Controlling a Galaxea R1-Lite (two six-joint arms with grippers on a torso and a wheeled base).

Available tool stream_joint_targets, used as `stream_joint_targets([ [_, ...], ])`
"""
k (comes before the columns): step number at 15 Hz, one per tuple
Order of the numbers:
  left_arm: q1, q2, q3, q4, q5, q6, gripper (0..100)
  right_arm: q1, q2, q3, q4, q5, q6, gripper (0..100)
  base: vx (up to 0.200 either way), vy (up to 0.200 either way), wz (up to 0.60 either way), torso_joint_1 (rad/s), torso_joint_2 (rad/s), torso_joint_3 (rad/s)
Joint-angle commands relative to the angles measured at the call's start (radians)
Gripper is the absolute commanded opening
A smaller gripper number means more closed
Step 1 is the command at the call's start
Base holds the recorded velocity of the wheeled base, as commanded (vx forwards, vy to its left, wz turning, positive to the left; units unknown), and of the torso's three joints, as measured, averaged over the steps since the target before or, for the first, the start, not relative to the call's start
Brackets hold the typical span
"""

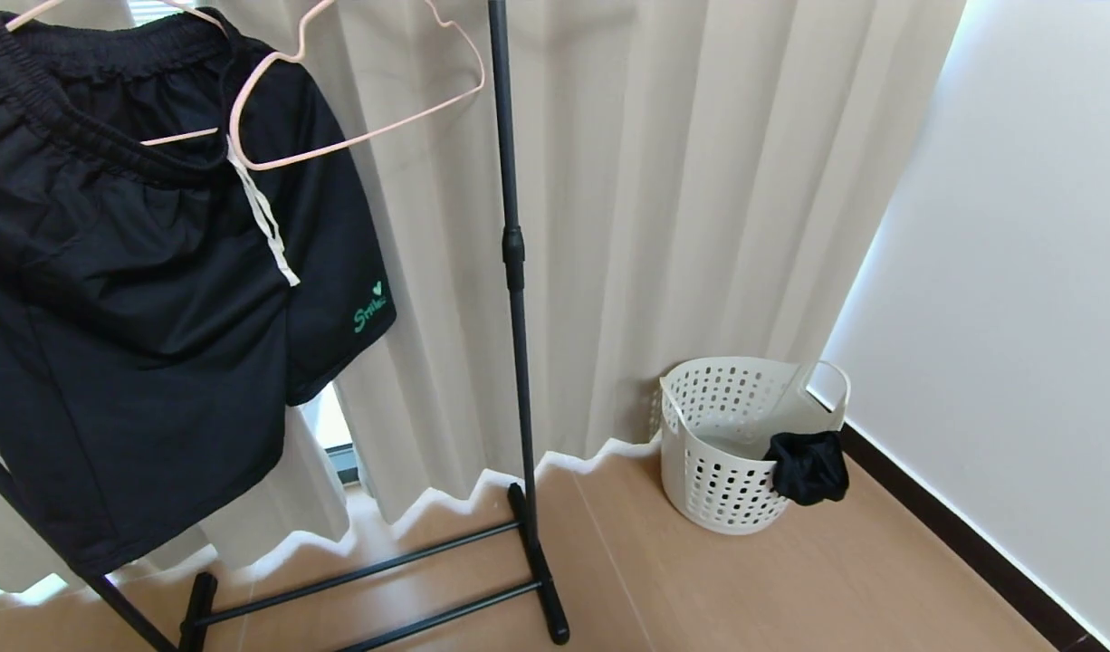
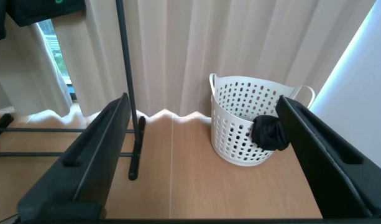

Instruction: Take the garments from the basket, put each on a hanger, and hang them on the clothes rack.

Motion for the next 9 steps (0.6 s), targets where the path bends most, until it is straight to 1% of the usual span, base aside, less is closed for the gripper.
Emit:
stream_joint_targets([
  [1, 0.0, 0.0, 0.0, 0.0, 0.0, 0.0, 100, 0.0, 0.0, 0.0, 0.0, 0.001, -0.001, 100, 0.0, -0.2, 0.0, 0.002, 0.0, 0.007],
  [9, 0.0, 0.0, 0.0, 0.0, 0.0, 0.0, 100, 0.0, 0.0, 0.0, 0.0, 0.001, -0.001, 100, 0.0, -0.2, 0.0, 0.003, 0.0, 0.002],
])
